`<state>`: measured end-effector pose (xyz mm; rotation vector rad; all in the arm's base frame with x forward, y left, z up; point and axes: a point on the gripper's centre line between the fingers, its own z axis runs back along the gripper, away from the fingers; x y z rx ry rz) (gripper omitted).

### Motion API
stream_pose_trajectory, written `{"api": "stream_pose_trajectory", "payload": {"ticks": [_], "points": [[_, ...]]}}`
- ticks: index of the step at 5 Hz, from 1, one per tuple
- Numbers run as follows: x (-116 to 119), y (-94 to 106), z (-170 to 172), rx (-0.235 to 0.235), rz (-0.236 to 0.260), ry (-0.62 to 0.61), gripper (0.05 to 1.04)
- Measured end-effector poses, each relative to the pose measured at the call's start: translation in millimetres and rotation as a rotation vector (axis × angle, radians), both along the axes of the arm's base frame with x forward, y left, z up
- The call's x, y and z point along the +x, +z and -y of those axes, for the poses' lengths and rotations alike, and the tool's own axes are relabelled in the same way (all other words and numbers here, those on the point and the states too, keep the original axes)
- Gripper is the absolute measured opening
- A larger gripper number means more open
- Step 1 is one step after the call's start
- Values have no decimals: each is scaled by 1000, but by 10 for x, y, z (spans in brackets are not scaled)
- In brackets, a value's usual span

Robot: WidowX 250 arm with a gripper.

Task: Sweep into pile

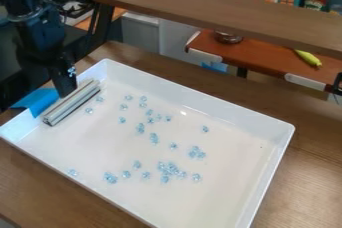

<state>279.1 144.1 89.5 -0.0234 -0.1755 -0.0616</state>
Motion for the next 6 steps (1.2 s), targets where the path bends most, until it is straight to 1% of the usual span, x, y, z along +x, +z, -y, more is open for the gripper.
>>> {"api": "stream_pose_trajectory", "payload": {"ticks": [1, 2, 3, 5, 6], "points": [[-3, -91, 5, -14, -25, 6, 999], [256, -264, 26, -7, -33, 27, 999], [479, -415, -30, 19, -27, 43, 999], [741, -637, -234, 83, -1, 24, 999], [762, -644, -312, 111, 19, 10, 999]]}}
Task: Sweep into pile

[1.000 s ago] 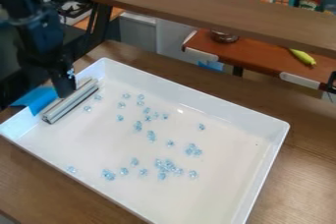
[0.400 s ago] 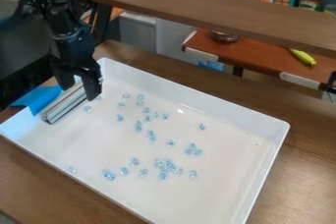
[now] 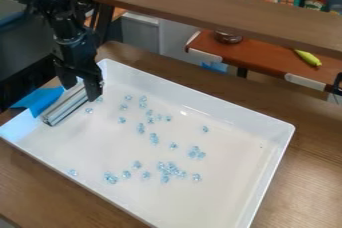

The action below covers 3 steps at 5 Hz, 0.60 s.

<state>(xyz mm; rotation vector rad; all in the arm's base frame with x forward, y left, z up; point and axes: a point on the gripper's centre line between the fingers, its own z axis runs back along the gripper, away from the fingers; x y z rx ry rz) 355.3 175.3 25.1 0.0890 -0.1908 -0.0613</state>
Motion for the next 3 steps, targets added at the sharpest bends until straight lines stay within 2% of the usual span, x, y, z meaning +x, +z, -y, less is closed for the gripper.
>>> {"api": "stream_pose_trajectory", "payload": {"ticks": [2, 3], "points": [[1, 2, -100, 35, 17, -8, 999], [-24, -116, -130, 47, -10, -3, 999]]}}
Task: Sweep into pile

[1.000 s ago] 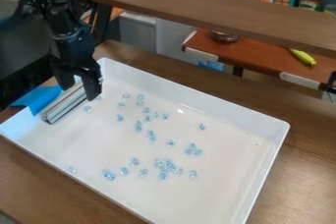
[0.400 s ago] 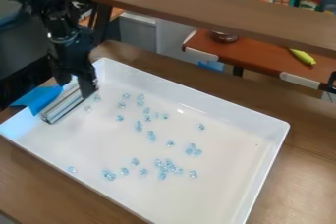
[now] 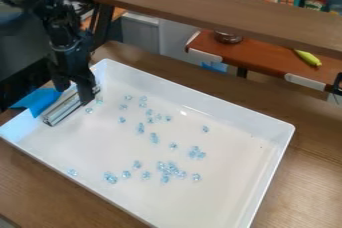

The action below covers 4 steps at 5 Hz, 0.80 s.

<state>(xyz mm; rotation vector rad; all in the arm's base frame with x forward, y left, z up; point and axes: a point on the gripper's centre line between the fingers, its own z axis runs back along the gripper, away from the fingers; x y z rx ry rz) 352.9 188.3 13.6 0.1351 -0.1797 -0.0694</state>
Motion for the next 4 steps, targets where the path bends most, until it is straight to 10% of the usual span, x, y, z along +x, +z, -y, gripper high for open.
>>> {"api": "stream_pose_trajectory", "payload": {"ticks": [4], "points": [[-57, -175, -30, 32, -57, 40, 966]]}}
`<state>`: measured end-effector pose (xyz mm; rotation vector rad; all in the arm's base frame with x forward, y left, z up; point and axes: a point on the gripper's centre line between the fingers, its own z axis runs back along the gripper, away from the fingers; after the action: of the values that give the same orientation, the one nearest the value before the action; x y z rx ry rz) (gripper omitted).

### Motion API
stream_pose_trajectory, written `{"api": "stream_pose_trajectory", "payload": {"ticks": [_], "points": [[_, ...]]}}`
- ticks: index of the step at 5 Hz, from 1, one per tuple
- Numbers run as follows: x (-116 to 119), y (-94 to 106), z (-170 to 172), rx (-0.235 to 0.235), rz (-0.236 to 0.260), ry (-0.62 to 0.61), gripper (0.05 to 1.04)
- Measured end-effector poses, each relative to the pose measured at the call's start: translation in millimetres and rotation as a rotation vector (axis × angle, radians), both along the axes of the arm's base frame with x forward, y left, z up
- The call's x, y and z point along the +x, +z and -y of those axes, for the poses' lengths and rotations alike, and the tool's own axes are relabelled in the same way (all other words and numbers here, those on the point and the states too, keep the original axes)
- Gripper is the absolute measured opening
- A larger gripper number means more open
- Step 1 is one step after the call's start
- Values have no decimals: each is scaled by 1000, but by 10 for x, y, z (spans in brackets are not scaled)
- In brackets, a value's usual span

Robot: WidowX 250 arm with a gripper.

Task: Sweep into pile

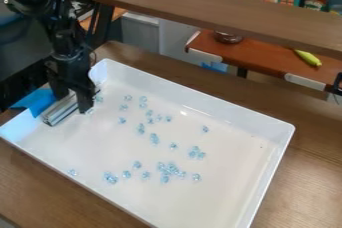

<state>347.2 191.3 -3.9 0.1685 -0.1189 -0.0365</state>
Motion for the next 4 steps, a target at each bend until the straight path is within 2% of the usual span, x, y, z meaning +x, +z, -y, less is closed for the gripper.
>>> {"api": "stream_pose_trajectory", "payload": {"ticks": [2, 3, 4], "points": [[-11, -9, 97, -16, -46, 18, 394], [49, -22, 203, -62, -74, 55, 342], [87, -14, 388, -96, -98, 66, 342]]}}
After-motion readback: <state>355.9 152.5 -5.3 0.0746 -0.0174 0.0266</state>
